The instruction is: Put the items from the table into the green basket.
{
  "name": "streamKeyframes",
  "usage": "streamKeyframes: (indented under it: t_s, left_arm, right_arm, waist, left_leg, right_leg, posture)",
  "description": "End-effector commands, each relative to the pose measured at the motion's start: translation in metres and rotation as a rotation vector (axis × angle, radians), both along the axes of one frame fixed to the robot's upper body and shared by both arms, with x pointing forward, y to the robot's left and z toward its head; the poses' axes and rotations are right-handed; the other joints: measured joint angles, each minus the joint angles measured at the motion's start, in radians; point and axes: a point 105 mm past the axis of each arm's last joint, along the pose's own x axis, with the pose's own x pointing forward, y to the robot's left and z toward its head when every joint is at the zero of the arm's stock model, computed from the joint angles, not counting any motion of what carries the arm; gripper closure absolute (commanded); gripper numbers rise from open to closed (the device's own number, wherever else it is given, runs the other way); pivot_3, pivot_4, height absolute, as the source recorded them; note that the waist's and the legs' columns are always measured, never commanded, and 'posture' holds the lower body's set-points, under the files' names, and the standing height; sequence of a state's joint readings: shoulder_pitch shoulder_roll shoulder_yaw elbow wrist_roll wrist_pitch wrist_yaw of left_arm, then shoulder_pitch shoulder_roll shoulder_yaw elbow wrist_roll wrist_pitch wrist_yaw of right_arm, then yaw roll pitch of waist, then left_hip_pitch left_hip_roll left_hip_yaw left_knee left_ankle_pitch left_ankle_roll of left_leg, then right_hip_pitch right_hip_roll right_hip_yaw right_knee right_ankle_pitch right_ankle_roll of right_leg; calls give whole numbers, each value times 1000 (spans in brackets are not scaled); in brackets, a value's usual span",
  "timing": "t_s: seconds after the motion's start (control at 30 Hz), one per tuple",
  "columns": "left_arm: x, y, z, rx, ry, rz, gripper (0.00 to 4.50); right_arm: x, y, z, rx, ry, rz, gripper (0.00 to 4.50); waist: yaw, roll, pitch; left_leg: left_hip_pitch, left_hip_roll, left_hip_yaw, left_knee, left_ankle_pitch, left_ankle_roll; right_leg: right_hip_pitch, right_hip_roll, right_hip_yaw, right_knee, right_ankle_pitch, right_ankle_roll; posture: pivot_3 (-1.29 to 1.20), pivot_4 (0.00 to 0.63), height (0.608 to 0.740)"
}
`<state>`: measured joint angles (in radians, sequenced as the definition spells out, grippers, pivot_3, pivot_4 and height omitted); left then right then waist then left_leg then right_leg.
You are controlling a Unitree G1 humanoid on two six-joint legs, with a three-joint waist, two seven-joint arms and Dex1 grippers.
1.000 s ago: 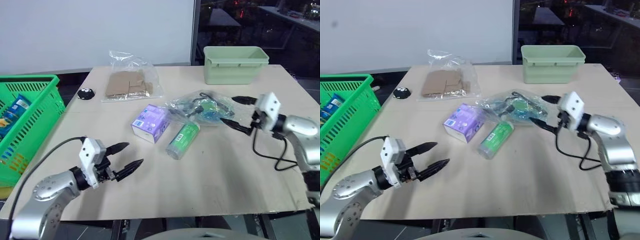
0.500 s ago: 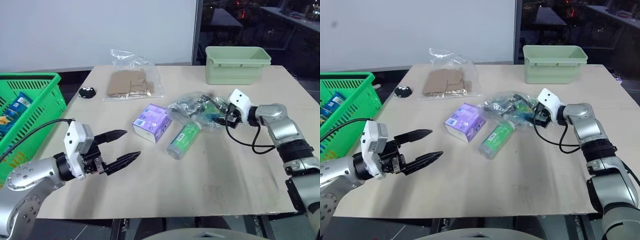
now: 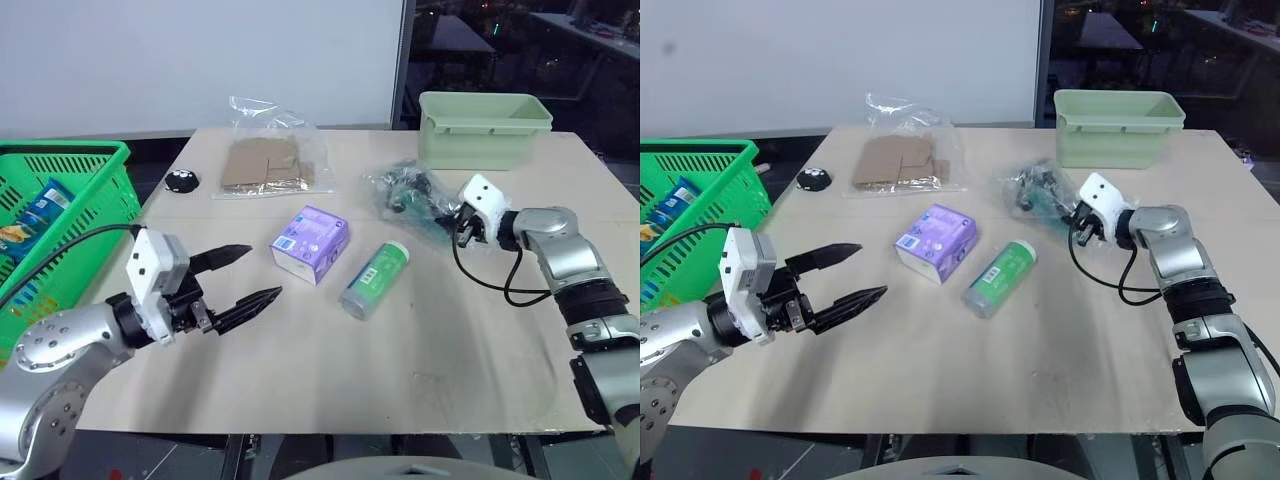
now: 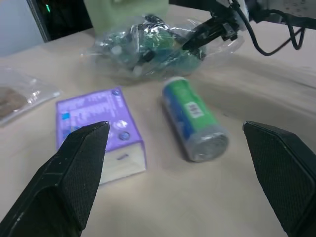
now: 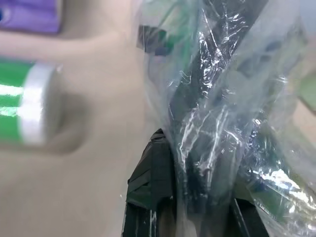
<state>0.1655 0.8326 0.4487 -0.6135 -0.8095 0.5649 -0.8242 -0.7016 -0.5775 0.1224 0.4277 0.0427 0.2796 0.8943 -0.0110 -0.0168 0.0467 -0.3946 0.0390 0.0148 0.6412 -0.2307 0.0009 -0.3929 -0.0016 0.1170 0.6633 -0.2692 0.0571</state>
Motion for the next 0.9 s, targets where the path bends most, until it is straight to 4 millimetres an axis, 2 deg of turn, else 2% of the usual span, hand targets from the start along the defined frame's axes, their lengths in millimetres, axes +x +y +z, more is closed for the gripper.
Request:
streamKeyframes:
  t_s: [0.03, 0.13, 0.23, 0.37, 0.57, 0.67, 0.7, 0.77, 0.9]
  left_arm:
    - [4, -9, 9, -15, -31, -38, 0]
    - [9, -21, 17, -37, -56, -83, 0]
    - [14, -33, 21, -54, -69, -128, 0]
    - [26, -48, 24, -86, -84, -175, 0]
    - [43, -66, 33, -146, -113, -235, 0]
    - [50, -69, 34, -147, -115, -259, 0]
    - [50, -70, 33, -145, -112, -267, 0]
    - [52, -70, 31, -134, -103, -285, 0]
    - [55, -68, 29, -121, -98, -293, 0]
  right_arm:
    - [3, -23, 50, 71, -157, -66, 4475]
    - [-2, -63, 66, 60, -203, -183, 4475]
    - [-13, -101, 75, 31, -222, -294, 4475]
    - [-43, -157, 72, -21, -192, -452, 4475]
    - [-90, -209, 61, -87, -131, -663, 4475]
    - [-109, -220, 57, -121, -110, -702, 4475]
    - [-112, -219, 55, -124, -104, -695, 3701]
    - [-119, -214, 55, -104, -80, -673, 2960]
    - [-127, -202, 68, -60, -75, -611, 1022]
  waist:
    - [0, 0, 0]
    - [4, 1, 1]
    - [7, 2, 1]
    - [1, 2, 1]
    - [-47, 5, 0]
    - [-70, 6, -1]
    - [-91, 8, -2]
    - [-117, 9, -3]
    - [-165, 9, -3]
  left_leg:
    - [-4, 0, 0, 0, 0, 0]
    - [-6, 0, -1, 0, 0, 0]
    - [-7, -1, -1, 0, 0, 0]
    - [-6, -1, -1, 0, 0, 1]
    - [-4, -1, 0, 2, 0, 1]
    - [-4, -1, 1, 3, 0, 1]
    - [-4, -1, 1, 4, 0, 1]
    - [-3, -1, 2, 4, 0, 1]
    - [-2, -1, 1, 7, 0, 1]
  right_leg:
    - [-4, 0, 0, 0, 0, 0]
    - [-4, 0, 0, 0, 0, 0]
    - [-4, 0, 0, -1, 0, 0]
    - [-4, 0, 0, -1, 0, 1]
    - [-3, 1, 2, 1, 0, 1]
    - [-3, 1, 3, 1, 0, 3]
    - [-2, 2, 4, 1, -1, 6]
    - [-1, 2, 5, 1, -1, 8]
    - [1, 3, 5, 1, 1, 11]
  posture:
    - [83, 0, 740]
    - [58, 0, 740]
    - [25, 0, 740]
    - [-28, 0, 740]
    - [-117, 0, 740]
    - [-147, 0, 740]
    - [-147, 0, 740]
    - [-166, 0, 740]
    - [-177, 0, 740]
